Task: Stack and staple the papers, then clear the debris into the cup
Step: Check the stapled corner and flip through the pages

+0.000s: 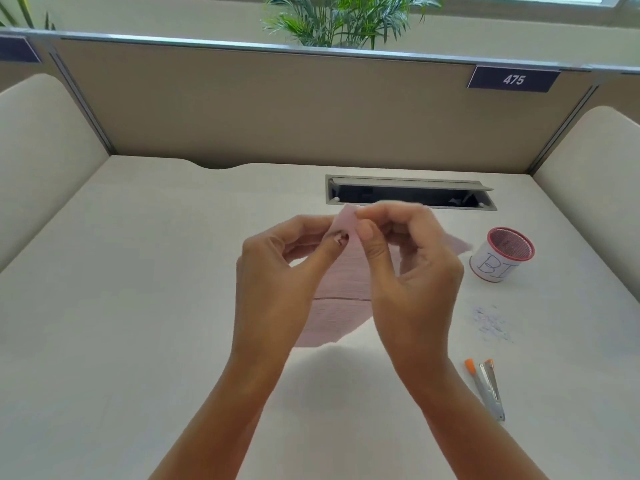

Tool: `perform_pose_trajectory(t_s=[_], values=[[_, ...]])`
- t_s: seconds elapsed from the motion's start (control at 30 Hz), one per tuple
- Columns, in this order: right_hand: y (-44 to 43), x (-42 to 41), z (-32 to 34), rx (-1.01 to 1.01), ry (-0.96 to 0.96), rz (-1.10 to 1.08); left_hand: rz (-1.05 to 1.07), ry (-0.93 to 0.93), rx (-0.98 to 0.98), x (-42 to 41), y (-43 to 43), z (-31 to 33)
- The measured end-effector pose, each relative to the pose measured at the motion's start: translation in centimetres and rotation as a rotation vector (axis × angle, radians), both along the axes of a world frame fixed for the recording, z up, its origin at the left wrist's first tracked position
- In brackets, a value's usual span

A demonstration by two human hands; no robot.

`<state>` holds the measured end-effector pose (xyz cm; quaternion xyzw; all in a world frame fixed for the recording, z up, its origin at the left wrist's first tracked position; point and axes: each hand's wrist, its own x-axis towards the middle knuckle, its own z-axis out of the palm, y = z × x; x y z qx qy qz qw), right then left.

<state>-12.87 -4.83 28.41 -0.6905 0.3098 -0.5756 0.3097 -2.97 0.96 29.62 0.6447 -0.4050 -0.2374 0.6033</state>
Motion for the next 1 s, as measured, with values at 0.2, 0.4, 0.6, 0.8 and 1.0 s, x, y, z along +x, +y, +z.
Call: perform_pose_trajectory(t_s=[0.2, 0.4, 0.6, 0.8, 1.0], values=[[-1.7, -0.7, 1.7, 0.063, 0.24, 0.025, -0.007, 0.055, -0.03, -0.3, 0.3, 0.8], [-3.0, -1.1, 2.4, 0.272, 0.171, 0.184, -0.078, 0.061, 0.019, -0.2, 0.7, 1.2], [-2.9, -1.3, 2.7, 0.374, 0.101, 0.253, -0.118, 0.136, 0.032, -0.4, 0.9, 1.4], [-3.1, -1.5, 2.3, 0.301, 0.098, 0.23, -0.077, 0.144, 0.001, -0.4, 0.6, 1.3], [-4.1, -3.3, 1.0, 0.16, 0.28, 0.146, 0.084, 0.124, -0.039, 0.9, 0.3, 0.6]])
